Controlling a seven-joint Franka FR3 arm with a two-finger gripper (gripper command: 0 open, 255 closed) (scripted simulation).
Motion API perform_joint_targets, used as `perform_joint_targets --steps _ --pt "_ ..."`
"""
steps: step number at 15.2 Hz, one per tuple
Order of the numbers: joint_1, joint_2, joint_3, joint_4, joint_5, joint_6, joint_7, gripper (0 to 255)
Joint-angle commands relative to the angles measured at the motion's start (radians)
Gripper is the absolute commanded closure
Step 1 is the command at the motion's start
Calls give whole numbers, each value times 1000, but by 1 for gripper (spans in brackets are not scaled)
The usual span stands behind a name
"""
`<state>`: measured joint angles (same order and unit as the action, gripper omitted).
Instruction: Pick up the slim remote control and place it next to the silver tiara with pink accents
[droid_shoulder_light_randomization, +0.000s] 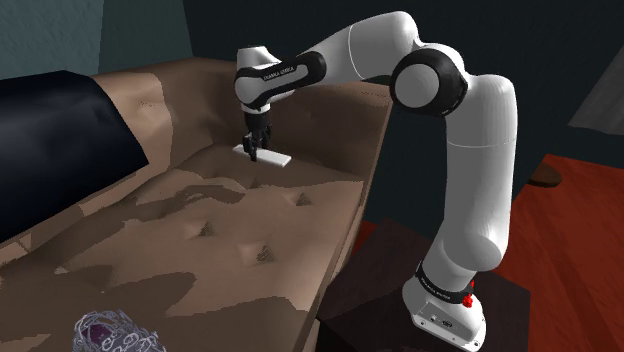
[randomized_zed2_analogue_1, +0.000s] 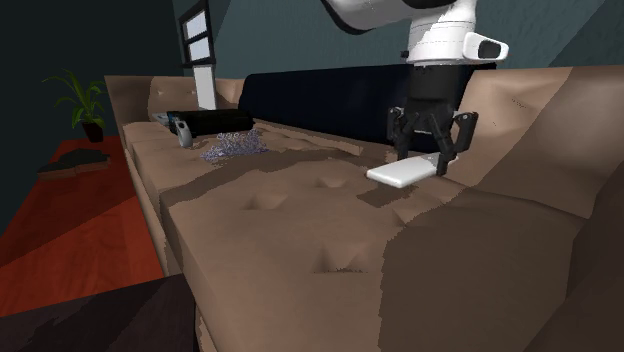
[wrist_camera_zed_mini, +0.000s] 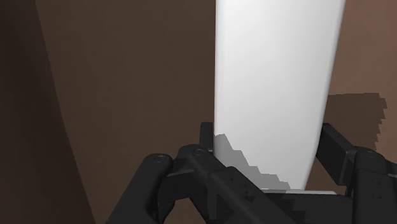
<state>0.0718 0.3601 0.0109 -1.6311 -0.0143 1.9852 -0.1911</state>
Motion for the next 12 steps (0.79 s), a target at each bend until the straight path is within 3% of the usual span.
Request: perform_joint_targets --steps 1,12 --pt "0 -7 0 21 0 -27 -1 255" --pt "0 -29 0 137 1 -166 -2 255"
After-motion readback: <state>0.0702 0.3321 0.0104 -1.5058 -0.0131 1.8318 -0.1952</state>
